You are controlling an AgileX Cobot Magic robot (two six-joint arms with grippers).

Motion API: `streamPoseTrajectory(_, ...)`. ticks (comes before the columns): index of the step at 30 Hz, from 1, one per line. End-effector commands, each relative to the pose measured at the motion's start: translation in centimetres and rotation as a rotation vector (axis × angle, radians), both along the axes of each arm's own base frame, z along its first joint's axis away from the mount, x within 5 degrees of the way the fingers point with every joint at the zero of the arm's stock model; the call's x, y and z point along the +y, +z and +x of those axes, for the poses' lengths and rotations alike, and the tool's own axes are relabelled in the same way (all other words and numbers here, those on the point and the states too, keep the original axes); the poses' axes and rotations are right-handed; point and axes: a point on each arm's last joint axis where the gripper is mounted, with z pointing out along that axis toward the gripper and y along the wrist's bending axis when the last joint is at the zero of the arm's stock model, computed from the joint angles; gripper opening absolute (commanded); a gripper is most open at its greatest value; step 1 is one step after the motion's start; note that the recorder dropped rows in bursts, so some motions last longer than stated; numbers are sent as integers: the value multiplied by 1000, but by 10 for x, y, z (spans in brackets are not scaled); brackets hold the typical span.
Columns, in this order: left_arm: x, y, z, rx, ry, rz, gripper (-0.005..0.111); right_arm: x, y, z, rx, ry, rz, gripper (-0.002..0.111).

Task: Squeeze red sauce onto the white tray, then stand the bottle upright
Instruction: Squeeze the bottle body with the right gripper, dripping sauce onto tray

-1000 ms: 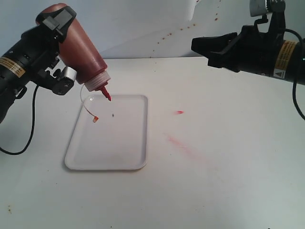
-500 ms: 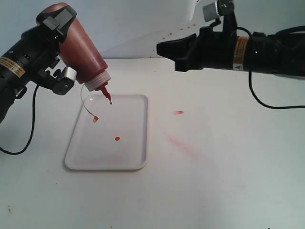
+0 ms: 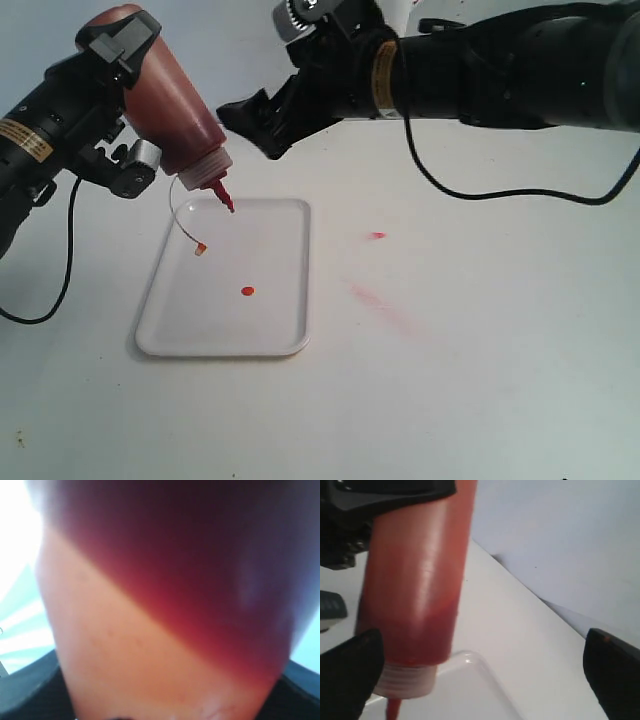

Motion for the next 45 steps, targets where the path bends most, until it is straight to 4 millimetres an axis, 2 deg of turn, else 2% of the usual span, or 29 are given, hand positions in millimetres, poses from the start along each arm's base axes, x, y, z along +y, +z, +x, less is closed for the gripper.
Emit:
streamPoseTrajectory(1, -2, 9, -2, -60, -12, -42, 0, 12, -4, -2, 49, -22, 58, 105)
streamPoseTrajectory(10, -2, 9, -2, -60, -12, -42, 0, 32, -18, 13, 149, 50, 187, 105)
streamPoseTrajectory(13, -2, 9, -2, -63, -12, -43, 0, 35, -23, 22, 167, 20, 171, 105)
streamPoseTrajectory(18, -2, 10, -2, -67, -13, -45, 0, 48, -30, 23, 203, 149, 162, 105)
streamPoseTrajectory(23, -2, 10, -2, -72, -16, -45, 0, 58, -36, 32, 266, 162, 151, 102)
streamPoseTrajectory(27, -2, 11, -2, -78, -21, -46, 0, 66, -35, 27, 268, 268, 123, 99)
streamPoseTrajectory(29, -2, 11, -2, -81, -21, -47, 0, 66, -35, 28, 276, 263, 139, 96)
streamPoseTrajectory(34, -2, 11, -2, -81, -21, -47, 0, 65, -36, 31, 275, 230, 125, 75)
streamPoseTrajectory(37, -2, 11, -2, -81, -21, -47, 0, 65, -36, 31, 271, 232, 123, 54)
streamPoseTrajectory(42, -2, 11, -2, -81, -21, -47, 0, 65, -36, 31, 267, 232, 121, 10)
streamPoseTrajectory(44, -2, 11, -2, -81, -21, -47, 0, 65, -36, 31, 264, 234, 116, 0)
streamPoseTrajectory(45, -2, 11, -2, -81, -21, -47, 0, 65, -36, 30, 257, 237, 109, 0)
